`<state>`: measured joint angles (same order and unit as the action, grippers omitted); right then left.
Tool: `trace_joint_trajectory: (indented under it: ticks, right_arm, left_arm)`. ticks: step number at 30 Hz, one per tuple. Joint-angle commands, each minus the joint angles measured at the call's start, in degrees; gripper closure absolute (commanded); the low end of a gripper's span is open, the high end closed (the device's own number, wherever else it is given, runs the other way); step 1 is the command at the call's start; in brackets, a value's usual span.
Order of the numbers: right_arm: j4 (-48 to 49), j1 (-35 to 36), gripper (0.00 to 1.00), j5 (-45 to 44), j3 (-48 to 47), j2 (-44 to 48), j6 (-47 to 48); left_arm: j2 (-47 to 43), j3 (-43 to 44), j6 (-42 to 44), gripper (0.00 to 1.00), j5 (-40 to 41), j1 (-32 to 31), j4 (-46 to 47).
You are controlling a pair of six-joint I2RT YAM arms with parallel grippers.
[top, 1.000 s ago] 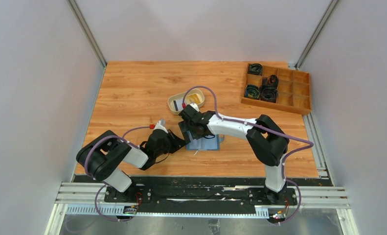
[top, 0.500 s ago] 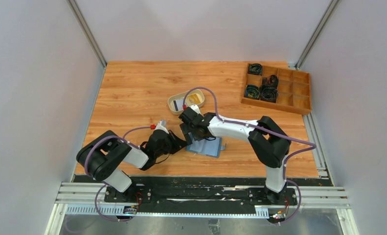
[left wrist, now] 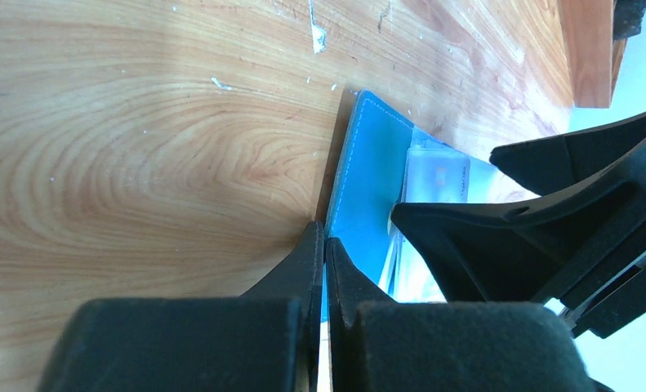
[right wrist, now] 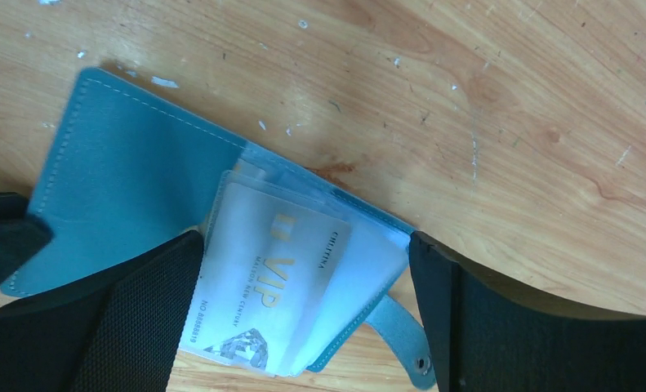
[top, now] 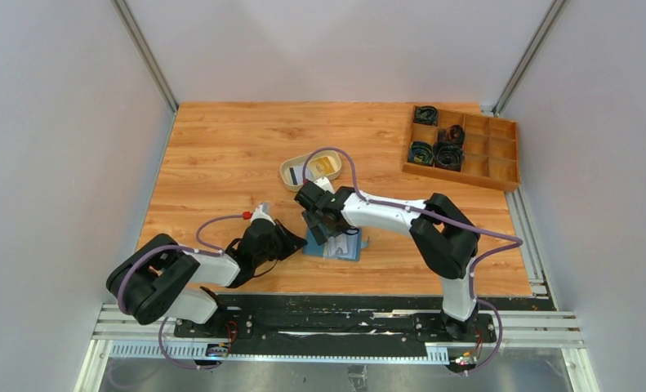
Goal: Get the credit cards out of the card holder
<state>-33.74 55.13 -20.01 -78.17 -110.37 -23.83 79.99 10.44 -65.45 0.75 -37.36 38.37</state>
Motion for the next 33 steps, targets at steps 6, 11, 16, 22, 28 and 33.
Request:
trace_joint_trajectory:
  ticks: [6,11,16,22,28,33]
  right_arm:
    - [-0.8,0.7,0.00,-1.2,0.3,-2.2,4.3]
    - [1.4,0.8,0.00,1.3,-6.5,-4.8,9.1]
    - [3.5,0.6,0.00,5.9,-11.0,-4.5,11.1]
    - [14.0,-4.2,0.00,18.5,-0.5,3.9,7.0]
    - [27.9,-11.2,0.03,35.4,17.2,12.7,-1.6]
    - [38.8,-12.6,0.08,42.5,24.2,13.5,-8.5]
  left_arm:
    - [-0.9,-0.6,1.4,1.00,5.1,-0.1,-9.6]
    - [-1.0,-1.1,0.7,1.00,6.0,-0.1,-10.2]
    - [-2.9,-0.3,0.4,1.00,8.2,-0.1,-13.7]
    - [-3.5,2.1,1.3,1.00,9.8,-0.1,-17.3]
    - [-2.4,2.6,1.1,1.00,9.9,-0.1,-17.3]
    - [-2.4,2.6,1.2,1.00,10.0,-0.1,-17.3]
